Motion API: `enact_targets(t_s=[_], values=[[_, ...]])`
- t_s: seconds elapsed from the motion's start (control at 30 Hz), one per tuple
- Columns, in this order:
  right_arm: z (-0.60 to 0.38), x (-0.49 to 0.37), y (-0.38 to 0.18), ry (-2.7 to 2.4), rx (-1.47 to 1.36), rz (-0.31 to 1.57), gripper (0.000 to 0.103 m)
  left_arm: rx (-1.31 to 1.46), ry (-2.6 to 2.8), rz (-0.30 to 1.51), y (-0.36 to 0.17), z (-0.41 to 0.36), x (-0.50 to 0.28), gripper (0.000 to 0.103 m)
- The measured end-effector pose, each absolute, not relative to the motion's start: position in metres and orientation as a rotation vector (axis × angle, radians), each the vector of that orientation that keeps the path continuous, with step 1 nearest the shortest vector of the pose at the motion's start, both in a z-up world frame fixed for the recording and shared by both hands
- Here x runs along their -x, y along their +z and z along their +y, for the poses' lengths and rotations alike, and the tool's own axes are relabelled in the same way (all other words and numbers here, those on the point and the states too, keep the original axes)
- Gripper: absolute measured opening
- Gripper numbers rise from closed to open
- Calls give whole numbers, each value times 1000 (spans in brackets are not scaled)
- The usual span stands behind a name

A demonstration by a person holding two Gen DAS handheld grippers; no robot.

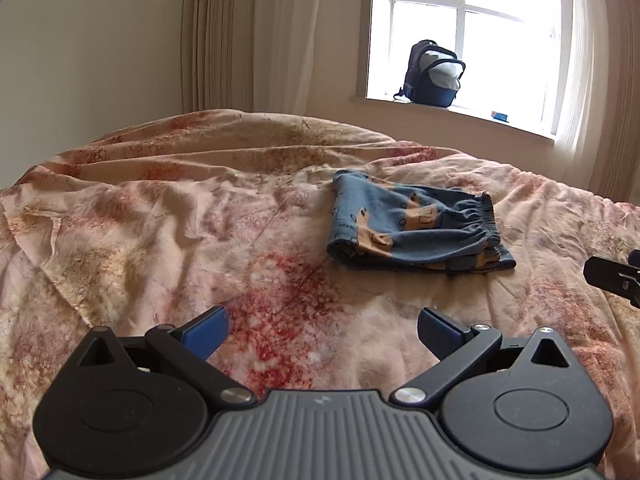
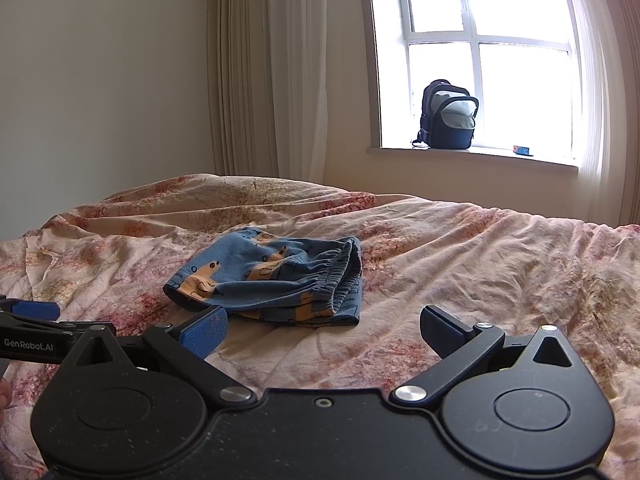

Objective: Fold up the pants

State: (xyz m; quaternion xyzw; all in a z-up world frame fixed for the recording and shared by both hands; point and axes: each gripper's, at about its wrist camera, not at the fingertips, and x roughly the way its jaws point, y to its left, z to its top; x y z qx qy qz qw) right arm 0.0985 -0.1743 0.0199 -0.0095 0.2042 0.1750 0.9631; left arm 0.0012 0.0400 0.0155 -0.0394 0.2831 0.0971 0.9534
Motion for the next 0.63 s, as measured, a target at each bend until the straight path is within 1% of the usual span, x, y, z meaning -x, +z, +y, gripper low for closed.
enact_targets(t_s=[0.63], values=[[-172, -97, 19, 367, 22, 424, 102, 56, 211, 590, 15, 37, -2, 103]])
